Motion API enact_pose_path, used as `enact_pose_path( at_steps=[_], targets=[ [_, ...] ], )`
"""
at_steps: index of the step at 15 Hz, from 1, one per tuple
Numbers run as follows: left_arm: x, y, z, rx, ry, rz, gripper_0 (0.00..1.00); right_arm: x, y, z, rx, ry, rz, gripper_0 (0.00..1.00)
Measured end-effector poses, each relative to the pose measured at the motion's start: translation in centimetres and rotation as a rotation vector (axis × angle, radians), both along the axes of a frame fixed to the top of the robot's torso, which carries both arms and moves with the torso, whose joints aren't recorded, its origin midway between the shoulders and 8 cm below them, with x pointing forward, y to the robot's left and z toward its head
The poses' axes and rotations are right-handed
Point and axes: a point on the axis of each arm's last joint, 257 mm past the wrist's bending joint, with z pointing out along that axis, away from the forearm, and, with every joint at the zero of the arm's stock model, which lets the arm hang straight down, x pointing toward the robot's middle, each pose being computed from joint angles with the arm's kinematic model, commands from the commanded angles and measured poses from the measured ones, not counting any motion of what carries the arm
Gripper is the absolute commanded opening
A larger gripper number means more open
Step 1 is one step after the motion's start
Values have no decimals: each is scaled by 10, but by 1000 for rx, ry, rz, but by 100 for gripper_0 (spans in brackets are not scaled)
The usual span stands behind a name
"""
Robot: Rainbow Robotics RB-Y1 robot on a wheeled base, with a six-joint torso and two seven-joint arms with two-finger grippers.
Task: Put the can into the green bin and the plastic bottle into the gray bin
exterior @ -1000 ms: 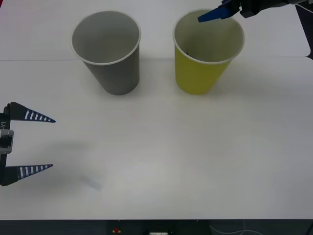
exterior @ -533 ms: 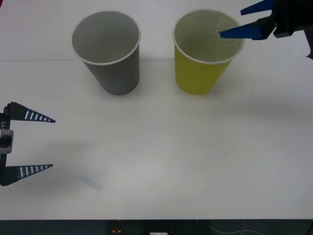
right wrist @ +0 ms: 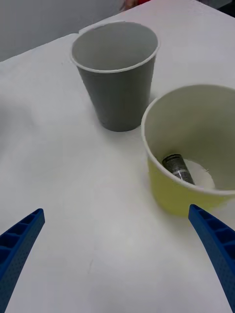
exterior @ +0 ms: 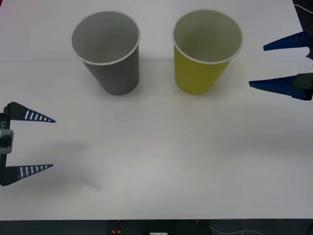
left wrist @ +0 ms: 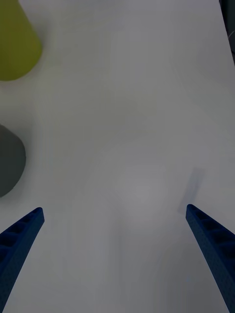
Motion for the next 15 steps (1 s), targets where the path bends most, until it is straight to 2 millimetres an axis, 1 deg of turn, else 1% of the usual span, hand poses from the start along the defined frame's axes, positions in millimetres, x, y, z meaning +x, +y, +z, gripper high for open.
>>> enact_pose_path(
  at_steps=[4,8,12,15],
  targets=[
    [0,0,0,0,0,0,100,-35,-25,-25,-79,-7,50,100],
    [0,0,0,0,0,0,100,-62,-55,-48,-191,4,101,100],
    [0,0,0,0,0,0,100,-80,-74,-65,-233,2,126,100],
    [0,0,0,0,0,0,100,-86,-86,-75,-251,-13,148,100]
  ],
)
